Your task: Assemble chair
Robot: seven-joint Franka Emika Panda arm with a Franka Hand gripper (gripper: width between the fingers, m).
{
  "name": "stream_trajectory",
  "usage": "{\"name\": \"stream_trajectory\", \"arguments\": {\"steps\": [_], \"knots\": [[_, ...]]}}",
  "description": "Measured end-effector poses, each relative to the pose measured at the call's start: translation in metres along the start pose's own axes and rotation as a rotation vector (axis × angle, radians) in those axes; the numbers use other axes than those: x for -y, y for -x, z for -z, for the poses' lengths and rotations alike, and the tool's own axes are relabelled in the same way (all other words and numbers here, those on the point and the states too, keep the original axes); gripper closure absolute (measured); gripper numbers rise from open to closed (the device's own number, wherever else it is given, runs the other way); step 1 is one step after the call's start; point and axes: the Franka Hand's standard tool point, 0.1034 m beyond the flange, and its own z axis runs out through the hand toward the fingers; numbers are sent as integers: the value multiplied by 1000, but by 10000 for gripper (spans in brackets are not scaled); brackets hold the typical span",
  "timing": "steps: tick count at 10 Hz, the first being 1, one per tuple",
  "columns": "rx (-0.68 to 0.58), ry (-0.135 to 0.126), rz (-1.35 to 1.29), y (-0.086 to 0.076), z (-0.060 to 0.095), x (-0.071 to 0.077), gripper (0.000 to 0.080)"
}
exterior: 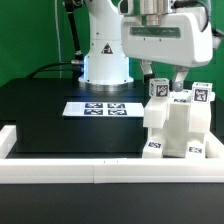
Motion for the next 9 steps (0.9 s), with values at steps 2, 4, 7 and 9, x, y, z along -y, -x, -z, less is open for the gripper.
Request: {"name": "stream_trajectory", "arguments": {"steps": [2,4,7,9], "knots": [[-1,0,191,-1,0,0,150],[-1,1,313,-2,0,-1,150],[-2,2,525,-3,0,-2,150],[-2,3,658,-3,0,-2,150]]}}
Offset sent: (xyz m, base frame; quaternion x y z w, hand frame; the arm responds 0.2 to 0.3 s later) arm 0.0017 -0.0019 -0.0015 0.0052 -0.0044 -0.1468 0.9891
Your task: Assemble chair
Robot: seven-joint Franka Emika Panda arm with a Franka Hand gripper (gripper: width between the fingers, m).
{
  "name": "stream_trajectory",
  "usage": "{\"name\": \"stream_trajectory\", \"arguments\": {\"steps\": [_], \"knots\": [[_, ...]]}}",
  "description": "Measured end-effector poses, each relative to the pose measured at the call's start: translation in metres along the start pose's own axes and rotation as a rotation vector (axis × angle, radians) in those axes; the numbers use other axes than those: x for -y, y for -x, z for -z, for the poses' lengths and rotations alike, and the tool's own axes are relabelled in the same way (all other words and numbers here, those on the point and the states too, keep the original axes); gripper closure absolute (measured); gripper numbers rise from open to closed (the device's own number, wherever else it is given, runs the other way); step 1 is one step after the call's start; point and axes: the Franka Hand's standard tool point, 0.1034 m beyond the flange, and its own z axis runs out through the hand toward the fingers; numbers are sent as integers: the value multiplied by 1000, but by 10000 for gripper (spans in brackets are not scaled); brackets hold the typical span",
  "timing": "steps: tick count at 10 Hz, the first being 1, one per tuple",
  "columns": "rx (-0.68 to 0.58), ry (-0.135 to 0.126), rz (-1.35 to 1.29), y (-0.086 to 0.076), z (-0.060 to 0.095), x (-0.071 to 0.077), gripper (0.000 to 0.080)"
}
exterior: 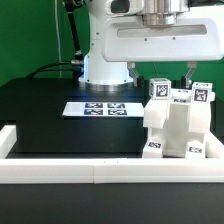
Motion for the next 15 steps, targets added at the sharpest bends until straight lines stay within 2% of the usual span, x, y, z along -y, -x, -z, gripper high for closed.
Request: {"name": "stream_trajectory", "arguments": {"steps": [4,7,8,9,12,15], "knots": [[-1,2,279,-1,0,-1,150],[-1,2,305,-1,0,-2,175],[-1,2,305,-1,0,-2,365],[-1,2,304,-1,0,-2,504],[-1,0,240,-1,0,-2,513],[-1,-1,36,-1,0,-2,513]]}}
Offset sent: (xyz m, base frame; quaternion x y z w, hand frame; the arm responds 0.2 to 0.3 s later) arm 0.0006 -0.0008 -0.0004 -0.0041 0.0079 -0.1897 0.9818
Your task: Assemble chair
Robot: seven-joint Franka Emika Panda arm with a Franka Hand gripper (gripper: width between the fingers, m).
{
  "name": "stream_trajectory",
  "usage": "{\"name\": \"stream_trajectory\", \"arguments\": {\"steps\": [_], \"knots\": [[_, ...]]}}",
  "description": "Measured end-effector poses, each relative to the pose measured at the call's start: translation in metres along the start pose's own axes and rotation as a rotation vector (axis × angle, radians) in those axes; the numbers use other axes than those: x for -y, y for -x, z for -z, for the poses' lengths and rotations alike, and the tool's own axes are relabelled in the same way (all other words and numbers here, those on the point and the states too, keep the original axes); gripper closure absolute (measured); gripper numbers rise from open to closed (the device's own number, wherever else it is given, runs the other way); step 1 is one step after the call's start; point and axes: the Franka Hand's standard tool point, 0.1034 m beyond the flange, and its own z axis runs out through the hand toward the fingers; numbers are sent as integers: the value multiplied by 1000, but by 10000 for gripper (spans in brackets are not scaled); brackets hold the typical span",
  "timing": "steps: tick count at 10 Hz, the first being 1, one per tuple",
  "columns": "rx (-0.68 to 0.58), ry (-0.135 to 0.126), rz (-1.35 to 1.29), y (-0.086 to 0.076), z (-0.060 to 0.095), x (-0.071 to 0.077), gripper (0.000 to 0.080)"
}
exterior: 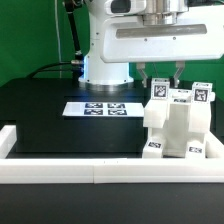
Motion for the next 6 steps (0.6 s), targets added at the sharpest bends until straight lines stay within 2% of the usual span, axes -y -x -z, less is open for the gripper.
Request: {"name": "stream_trajectory", "arguments": {"steps": [6], "knots": [[0,-1,-395,0,0,0,512]]}}
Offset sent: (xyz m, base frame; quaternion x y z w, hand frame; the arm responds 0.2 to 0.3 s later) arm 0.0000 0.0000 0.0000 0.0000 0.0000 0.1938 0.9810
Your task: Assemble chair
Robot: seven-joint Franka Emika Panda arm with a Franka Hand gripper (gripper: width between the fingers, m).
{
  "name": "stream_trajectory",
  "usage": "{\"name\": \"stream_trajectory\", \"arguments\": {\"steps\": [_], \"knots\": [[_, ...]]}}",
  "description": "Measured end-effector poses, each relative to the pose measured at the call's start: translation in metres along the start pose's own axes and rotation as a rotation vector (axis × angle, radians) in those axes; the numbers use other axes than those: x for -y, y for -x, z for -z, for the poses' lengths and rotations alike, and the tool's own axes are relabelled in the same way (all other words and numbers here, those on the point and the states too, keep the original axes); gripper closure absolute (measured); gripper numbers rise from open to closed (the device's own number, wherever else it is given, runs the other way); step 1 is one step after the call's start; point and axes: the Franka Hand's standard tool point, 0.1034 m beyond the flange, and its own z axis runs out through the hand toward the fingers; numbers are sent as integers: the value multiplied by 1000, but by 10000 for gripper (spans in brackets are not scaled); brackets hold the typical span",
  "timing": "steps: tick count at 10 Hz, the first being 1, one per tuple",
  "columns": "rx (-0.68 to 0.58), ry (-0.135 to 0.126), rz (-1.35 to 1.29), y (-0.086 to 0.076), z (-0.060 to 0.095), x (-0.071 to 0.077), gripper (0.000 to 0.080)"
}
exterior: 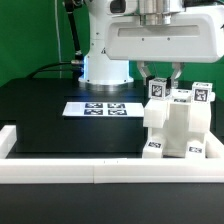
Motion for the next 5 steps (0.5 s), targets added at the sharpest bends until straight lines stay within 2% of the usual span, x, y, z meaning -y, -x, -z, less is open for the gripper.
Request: {"name": "stream_trajectory", "arguments": {"steps": [5], "knots": [[1,-1,-320,0,0,0,512]]}}
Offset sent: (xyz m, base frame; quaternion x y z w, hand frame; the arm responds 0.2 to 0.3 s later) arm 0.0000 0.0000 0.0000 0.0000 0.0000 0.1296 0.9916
